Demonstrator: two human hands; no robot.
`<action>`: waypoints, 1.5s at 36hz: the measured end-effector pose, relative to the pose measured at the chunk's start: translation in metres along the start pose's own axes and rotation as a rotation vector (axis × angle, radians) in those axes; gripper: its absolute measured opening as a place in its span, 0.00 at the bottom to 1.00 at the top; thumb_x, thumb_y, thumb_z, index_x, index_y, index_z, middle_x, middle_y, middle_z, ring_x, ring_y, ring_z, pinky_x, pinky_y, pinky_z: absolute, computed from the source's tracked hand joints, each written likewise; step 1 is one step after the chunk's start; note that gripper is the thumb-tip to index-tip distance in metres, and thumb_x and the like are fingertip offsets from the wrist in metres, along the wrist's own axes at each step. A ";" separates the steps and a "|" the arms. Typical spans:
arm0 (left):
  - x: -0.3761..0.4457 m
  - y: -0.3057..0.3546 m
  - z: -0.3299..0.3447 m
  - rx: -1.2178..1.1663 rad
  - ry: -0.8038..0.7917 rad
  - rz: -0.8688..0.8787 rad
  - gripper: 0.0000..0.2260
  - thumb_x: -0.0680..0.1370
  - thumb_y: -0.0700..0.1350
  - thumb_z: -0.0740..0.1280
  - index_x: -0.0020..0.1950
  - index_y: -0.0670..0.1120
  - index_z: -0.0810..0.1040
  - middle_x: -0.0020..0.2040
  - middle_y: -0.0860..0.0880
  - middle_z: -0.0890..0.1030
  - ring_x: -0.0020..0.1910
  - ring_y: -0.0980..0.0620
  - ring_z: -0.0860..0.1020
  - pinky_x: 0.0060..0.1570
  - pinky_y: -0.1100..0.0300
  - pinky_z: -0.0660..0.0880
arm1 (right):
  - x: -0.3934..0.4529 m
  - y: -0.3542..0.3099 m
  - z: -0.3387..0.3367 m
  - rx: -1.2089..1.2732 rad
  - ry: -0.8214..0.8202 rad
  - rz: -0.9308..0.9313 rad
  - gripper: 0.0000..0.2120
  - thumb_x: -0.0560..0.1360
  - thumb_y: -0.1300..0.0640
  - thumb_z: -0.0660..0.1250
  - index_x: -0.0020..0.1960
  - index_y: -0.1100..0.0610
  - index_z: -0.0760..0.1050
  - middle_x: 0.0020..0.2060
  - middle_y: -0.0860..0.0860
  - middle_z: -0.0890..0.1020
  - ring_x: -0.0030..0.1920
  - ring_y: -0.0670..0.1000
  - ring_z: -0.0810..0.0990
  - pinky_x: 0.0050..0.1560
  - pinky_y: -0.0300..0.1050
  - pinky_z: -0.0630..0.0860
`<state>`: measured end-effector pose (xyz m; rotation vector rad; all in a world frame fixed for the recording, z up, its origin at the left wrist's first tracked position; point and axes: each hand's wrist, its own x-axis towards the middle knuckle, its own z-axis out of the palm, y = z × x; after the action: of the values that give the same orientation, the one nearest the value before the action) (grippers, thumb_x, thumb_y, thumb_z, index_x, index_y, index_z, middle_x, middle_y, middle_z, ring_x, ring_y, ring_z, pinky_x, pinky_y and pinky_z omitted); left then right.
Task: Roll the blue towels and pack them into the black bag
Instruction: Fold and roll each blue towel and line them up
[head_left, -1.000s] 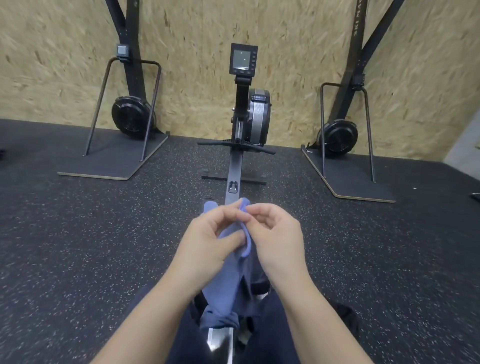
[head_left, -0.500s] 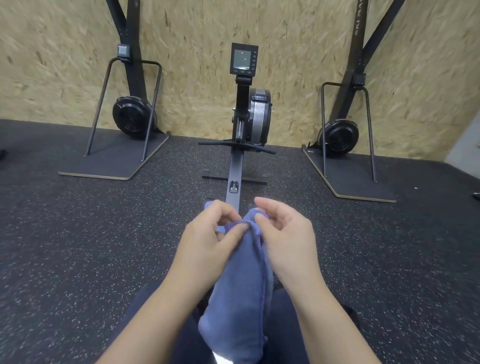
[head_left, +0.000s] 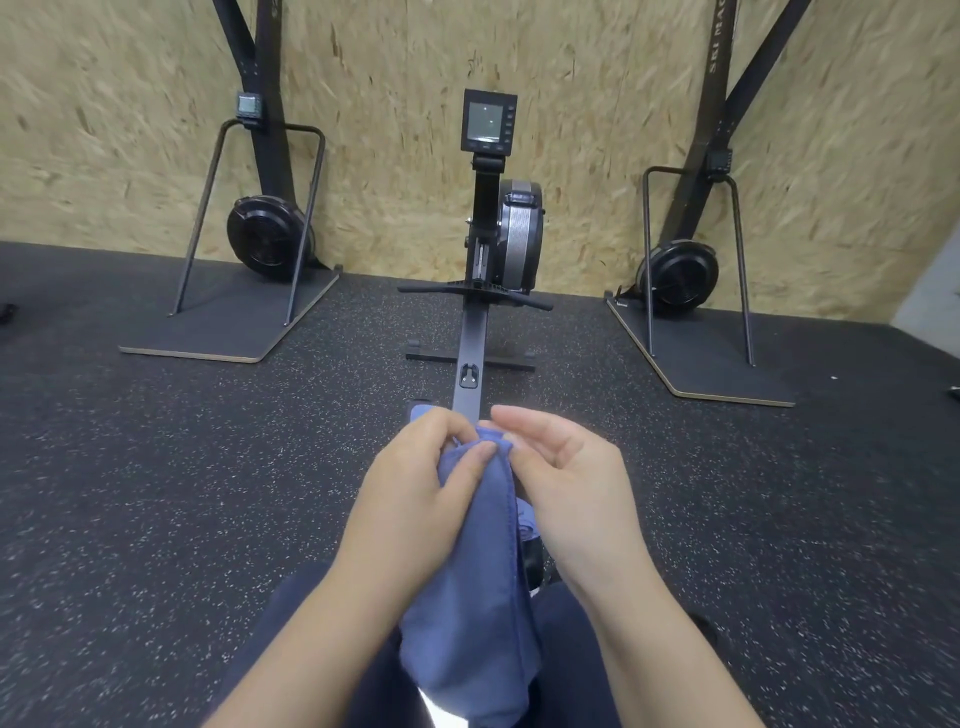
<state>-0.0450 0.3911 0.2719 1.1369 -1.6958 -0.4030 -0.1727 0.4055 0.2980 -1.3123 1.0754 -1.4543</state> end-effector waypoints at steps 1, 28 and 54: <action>0.000 0.000 0.000 0.005 0.004 0.004 0.05 0.78 0.47 0.67 0.42 0.52 0.74 0.41 0.58 0.78 0.45 0.62 0.75 0.44 0.72 0.67 | -0.001 0.000 0.001 -0.013 0.004 -0.008 0.15 0.76 0.71 0.63 0.45 0.52 0.80 0.43 0.47 0.86 0.44 0.44 0.84 0.48 0.37 0.79; 0.003 -0.008 -0.004 -0.031 -0.016 0.171 0.04 0.74 0.45 0.67 0.43 0.56 0.75 0.46 0.58 0.78 0.43 0.62 0.75 0.43 0.73 0.68 | 0.005 0.014 -0.019 -0.277 -0.070 -0.108 0.06 0.73 0.62 0.71 0.45 0.53 0.84 0.42 0.43 0.85 0.45 0.40 0.82 0.49 0.33 0.75; 0.025 -0.111 -0.030 0.523 -0.111 0.048 0.03 0.78 0.46 0.67 0.47 0.53 0.75 0.43 0.56 0.76 0.40 0.50 0.76 0.42 0.55 0.72 | 0.070 0.068 -0.096 -0.135 0.565 -0.017 0.10 0.78 0.62 0.65 0.44 0.51 0.80 0.40 0.50 0.83 0.37 0.43 0.82 0.40 0.36 0.78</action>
<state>0.0346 0.3219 0.2199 1.4618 -1.9859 0.0168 -0.2691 0.3256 0.2426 -1.0174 1.5470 -1.8500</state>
